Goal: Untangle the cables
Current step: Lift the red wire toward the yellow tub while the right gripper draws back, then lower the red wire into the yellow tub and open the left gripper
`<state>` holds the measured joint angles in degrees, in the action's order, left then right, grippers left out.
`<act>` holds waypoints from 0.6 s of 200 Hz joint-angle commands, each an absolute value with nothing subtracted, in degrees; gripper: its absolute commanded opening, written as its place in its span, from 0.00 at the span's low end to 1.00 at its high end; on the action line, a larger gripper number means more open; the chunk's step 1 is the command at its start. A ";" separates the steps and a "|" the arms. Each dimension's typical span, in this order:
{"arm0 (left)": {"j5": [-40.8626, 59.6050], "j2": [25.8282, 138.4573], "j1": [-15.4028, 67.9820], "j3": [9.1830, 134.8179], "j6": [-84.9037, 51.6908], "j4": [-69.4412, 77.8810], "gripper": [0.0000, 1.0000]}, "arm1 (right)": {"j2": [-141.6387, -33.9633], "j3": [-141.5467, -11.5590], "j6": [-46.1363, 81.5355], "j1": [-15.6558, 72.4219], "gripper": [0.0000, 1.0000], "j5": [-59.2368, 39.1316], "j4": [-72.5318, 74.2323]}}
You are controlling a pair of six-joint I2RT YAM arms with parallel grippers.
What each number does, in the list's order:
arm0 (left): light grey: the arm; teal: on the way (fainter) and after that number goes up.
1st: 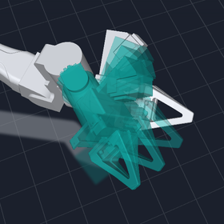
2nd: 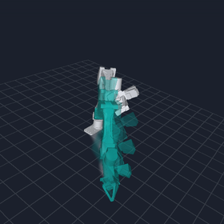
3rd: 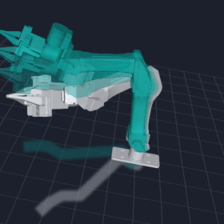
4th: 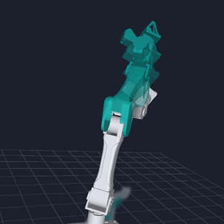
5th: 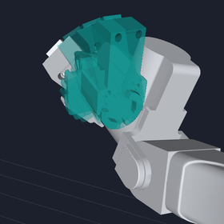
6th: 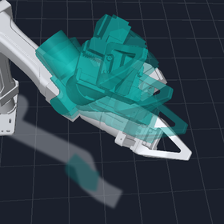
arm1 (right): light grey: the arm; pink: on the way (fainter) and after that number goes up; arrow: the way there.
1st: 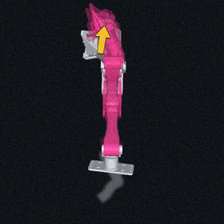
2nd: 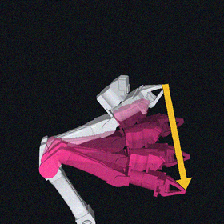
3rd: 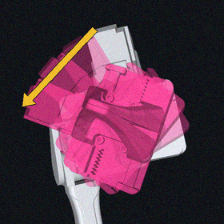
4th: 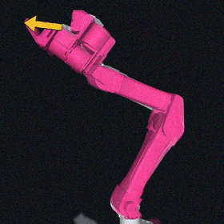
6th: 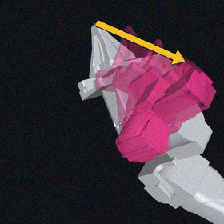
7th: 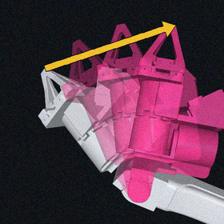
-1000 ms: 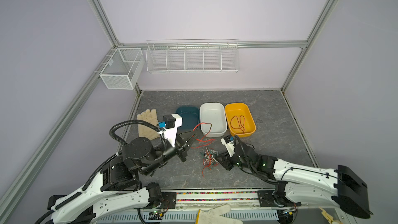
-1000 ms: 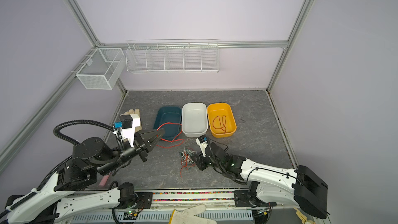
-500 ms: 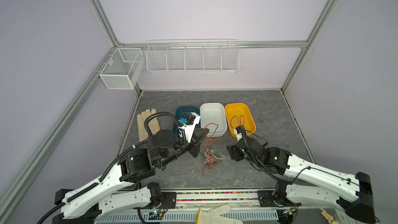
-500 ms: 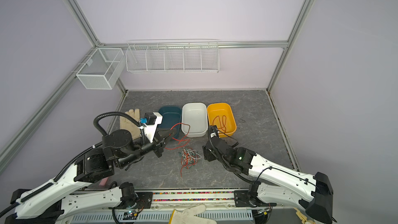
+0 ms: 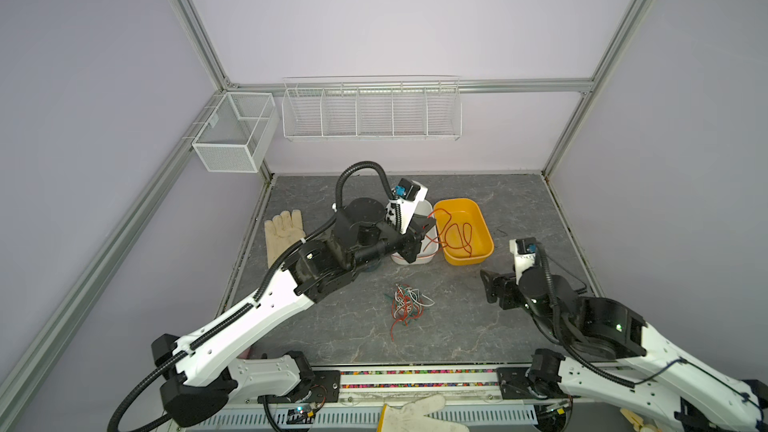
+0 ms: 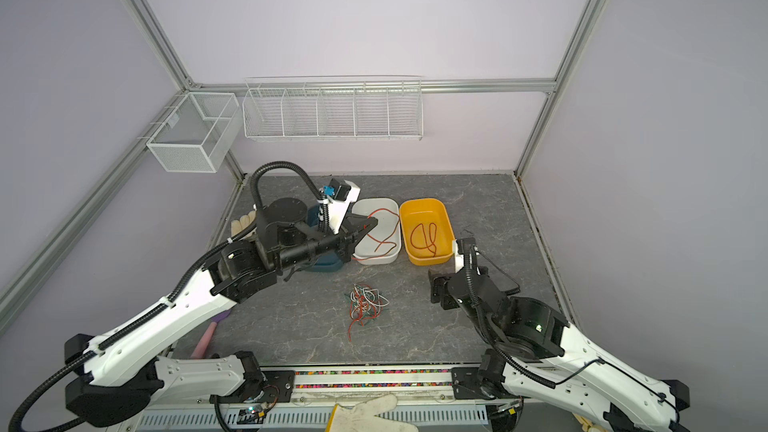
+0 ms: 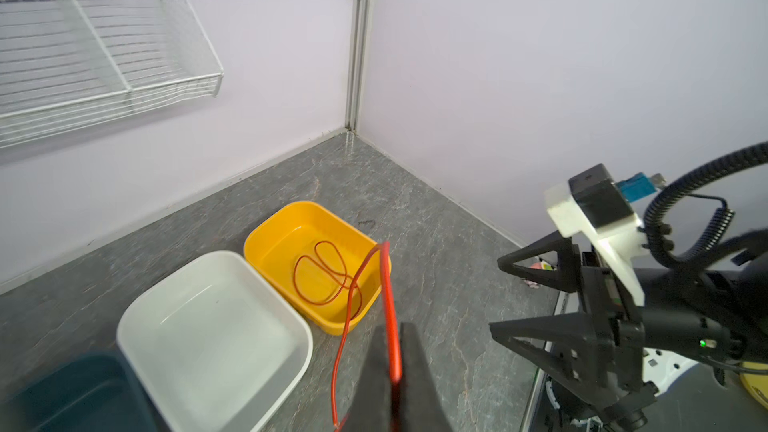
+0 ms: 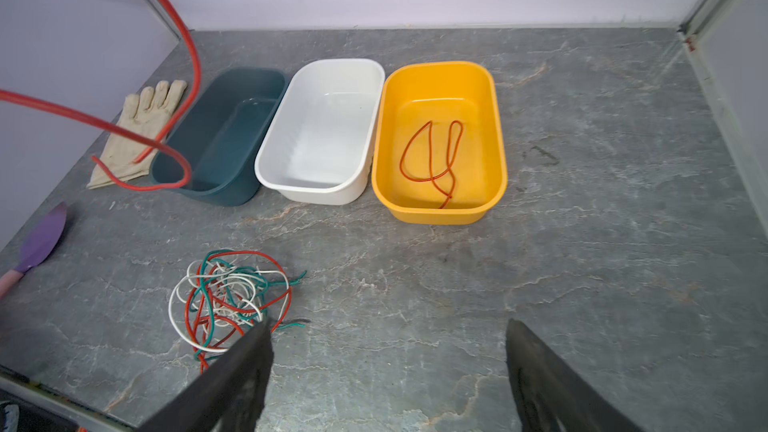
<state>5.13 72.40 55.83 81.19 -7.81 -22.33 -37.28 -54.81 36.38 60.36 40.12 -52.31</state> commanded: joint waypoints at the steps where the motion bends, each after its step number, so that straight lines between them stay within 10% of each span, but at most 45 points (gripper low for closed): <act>1: 13.17 77.75 53.92 86.00 -6.81 -17.90 0.00 | -34.71 -56.90 39.44 60.12 0.88 47.40 -62.23; 120: 29.62 111.32 47.83 107.04 -17.25 -2.20 0.00 | -17.42 -53.00 38.21 60.12 0.88 53.70 -65.38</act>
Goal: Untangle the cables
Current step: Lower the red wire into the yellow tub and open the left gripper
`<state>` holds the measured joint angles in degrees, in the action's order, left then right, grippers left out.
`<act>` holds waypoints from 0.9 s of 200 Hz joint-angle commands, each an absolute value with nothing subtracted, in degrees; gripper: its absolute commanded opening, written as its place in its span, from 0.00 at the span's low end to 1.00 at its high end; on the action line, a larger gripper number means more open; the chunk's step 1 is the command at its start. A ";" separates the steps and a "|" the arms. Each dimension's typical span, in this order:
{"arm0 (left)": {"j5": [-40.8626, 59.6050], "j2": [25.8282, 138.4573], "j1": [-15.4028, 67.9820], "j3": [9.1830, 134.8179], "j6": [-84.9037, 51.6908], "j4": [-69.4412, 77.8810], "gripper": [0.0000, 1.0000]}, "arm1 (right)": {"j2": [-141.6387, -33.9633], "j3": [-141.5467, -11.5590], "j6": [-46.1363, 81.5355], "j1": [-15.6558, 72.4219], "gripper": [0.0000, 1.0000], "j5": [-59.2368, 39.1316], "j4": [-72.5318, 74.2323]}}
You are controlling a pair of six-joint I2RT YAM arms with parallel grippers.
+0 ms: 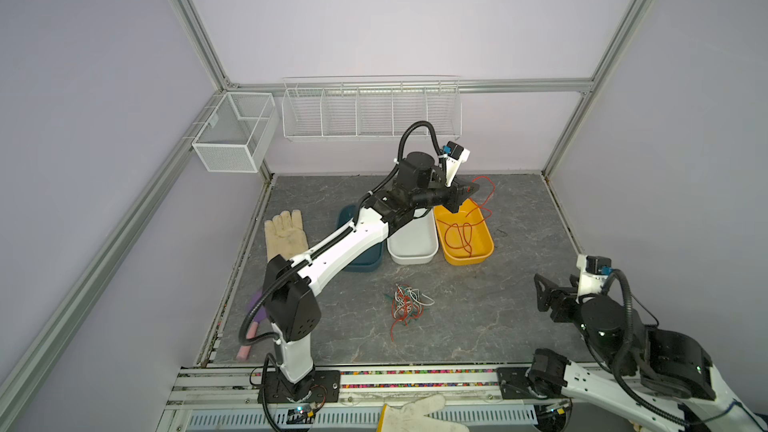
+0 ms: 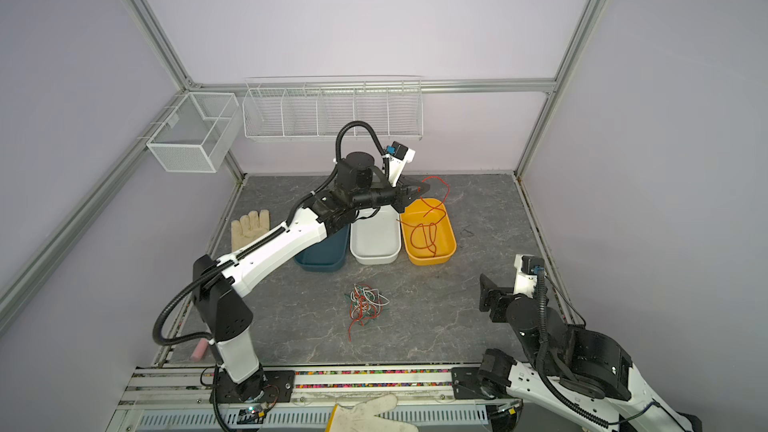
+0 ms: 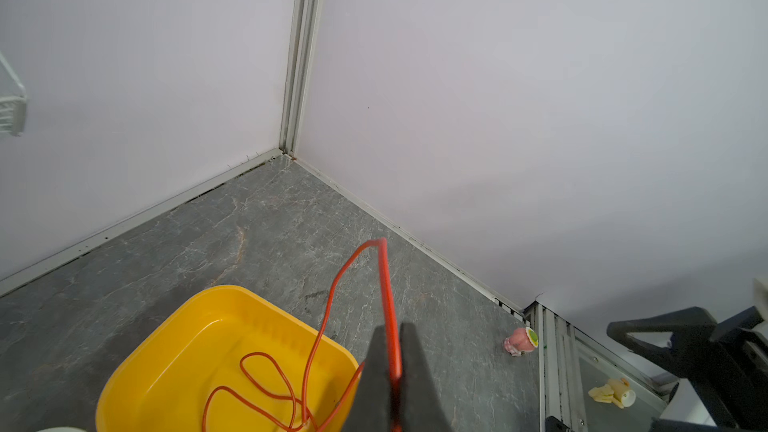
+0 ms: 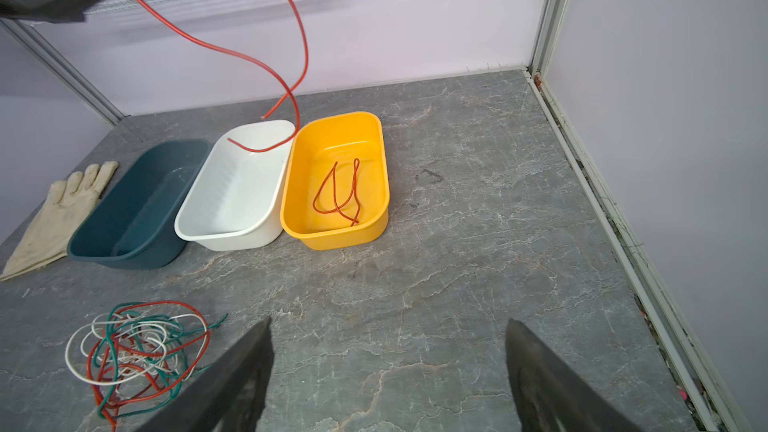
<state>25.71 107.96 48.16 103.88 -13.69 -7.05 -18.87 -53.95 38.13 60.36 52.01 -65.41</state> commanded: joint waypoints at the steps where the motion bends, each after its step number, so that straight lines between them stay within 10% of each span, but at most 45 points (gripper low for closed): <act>1: 29.62 111.47 47.78 107.04 -17.42 -1.98 0.00 | -17.41 -52.95 38.22 60.16 0.88 53.66 -65.34; 180: 31.19 121.64 44.51 95.25 -26.92 15.19 0.00 | -14.98 -51.94 36.91 60.19 0.88 53.00 -63.98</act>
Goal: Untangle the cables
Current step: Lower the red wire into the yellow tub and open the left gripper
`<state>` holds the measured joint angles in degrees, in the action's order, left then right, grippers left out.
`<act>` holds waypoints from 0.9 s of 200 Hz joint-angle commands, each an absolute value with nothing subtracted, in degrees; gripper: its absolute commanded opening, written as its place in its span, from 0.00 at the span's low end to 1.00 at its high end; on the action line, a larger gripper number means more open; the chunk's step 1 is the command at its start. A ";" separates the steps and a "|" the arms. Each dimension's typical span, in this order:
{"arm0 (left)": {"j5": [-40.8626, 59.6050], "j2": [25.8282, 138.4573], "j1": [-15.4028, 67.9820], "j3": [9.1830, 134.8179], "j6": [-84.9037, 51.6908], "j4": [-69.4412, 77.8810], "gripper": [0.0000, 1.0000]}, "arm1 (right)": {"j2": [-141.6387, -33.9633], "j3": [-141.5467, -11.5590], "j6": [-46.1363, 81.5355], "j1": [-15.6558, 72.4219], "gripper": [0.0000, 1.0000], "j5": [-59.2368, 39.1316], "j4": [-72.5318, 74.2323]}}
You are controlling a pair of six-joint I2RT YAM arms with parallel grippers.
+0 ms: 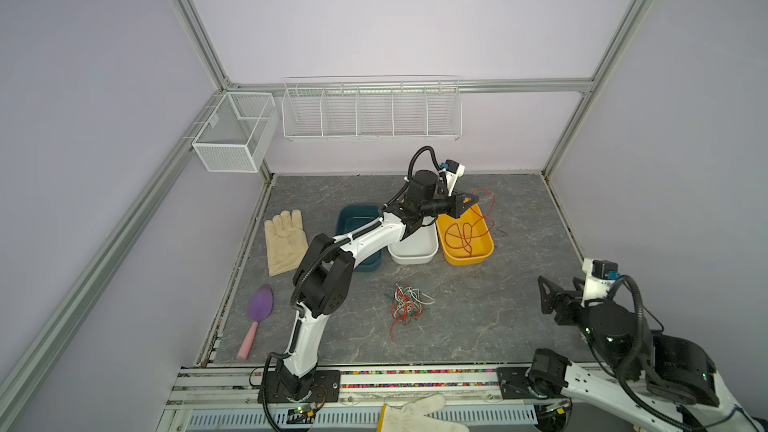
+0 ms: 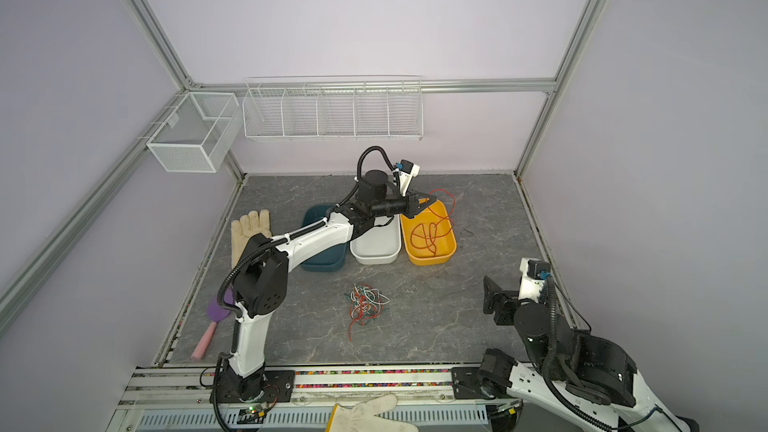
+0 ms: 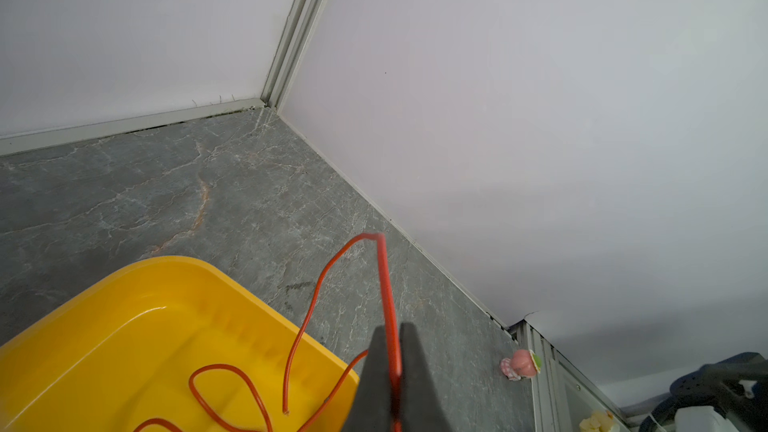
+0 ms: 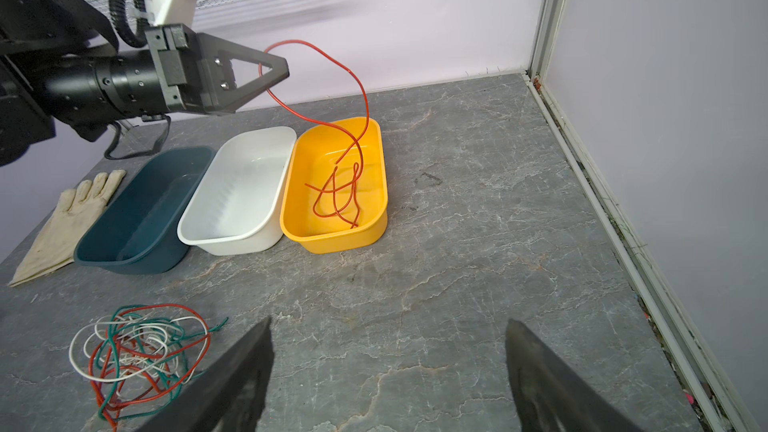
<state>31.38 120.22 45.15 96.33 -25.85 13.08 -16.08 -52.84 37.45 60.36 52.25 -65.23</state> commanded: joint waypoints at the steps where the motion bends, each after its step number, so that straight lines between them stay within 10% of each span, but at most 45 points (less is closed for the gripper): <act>1: 31.15 121.64 44.45 95.22 -26.86 15.11 0.00 | -15.00 -51.94 36.91 60.15 0.88 53.00 -63.94; 180: 15.52 128.90 44.87 107.84 -13.72 -17.85 0.00 | -15.36 -51.61 36.30 60.13 0.88 52.65 -63.25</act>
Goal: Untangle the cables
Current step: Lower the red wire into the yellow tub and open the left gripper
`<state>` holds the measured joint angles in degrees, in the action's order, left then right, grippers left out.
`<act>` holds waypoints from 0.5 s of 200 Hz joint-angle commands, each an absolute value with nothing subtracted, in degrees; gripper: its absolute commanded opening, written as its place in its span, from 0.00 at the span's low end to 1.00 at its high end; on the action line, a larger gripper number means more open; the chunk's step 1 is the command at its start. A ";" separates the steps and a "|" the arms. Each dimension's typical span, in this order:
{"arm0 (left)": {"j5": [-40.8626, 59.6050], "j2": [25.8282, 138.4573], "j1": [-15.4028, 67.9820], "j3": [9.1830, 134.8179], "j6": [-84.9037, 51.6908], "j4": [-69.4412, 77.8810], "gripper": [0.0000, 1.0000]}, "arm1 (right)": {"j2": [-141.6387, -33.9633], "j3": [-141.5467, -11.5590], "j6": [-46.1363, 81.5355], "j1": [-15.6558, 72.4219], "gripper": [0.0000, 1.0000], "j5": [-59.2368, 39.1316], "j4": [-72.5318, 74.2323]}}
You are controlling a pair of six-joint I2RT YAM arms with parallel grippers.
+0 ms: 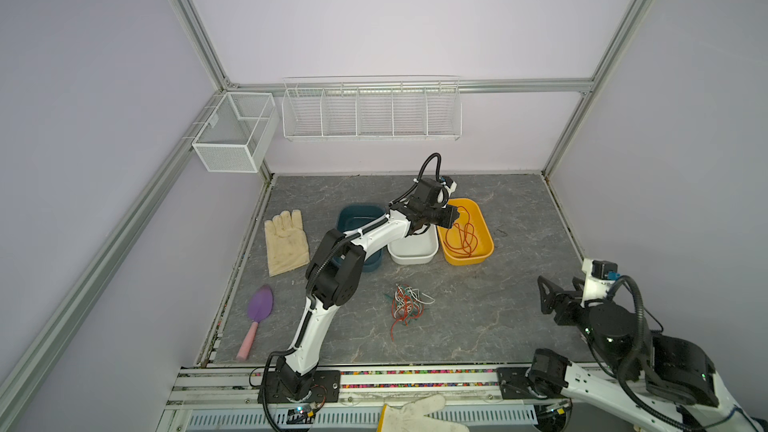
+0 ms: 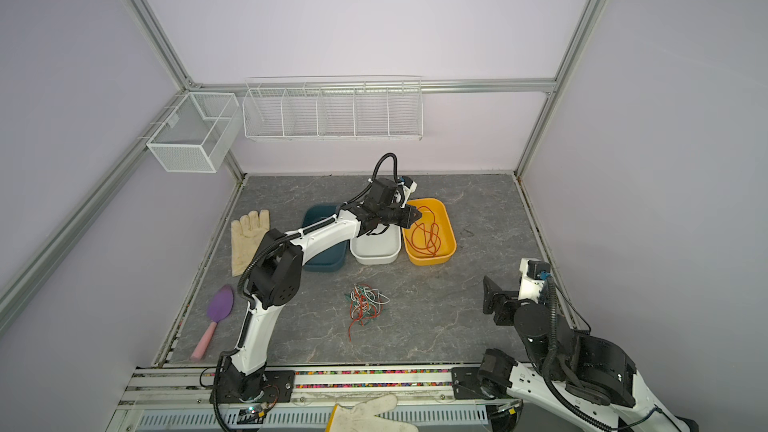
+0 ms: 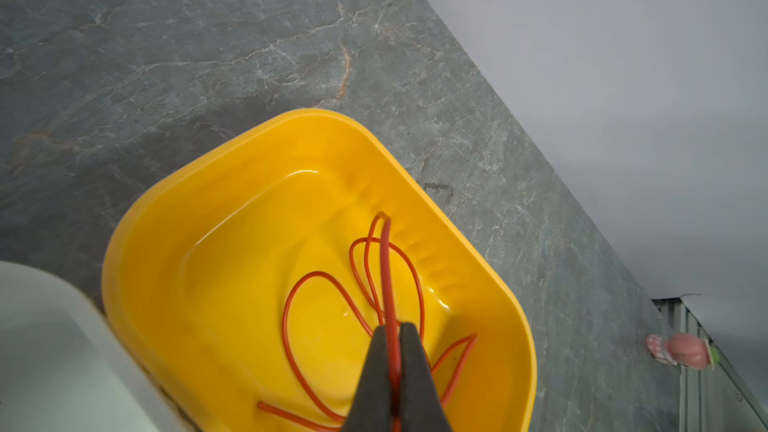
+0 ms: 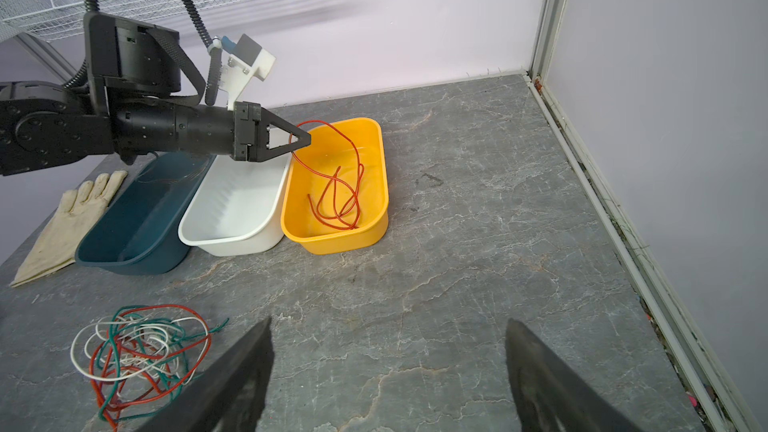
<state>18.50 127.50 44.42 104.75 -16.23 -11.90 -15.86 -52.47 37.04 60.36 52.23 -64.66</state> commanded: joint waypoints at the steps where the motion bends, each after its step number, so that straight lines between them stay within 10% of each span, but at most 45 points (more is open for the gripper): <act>1: 15.41 128.96 44.89 107.93 -13.72 -17.98 0.00 | -15.33 -51.60 36.30 60.17 0.88 52.65 -63.26; 100: 10.96 131.83 46.24 117.78 -9.31 -28.15 0.28 | -15.85 -51.50 35.89 60.16 0.88 52.21 -62.93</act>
<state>13.19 130.98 45.78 113.86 -11.81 -23.57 -15.86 -52.42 36.69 60.36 52.21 -64.42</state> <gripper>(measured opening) 0.236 0.881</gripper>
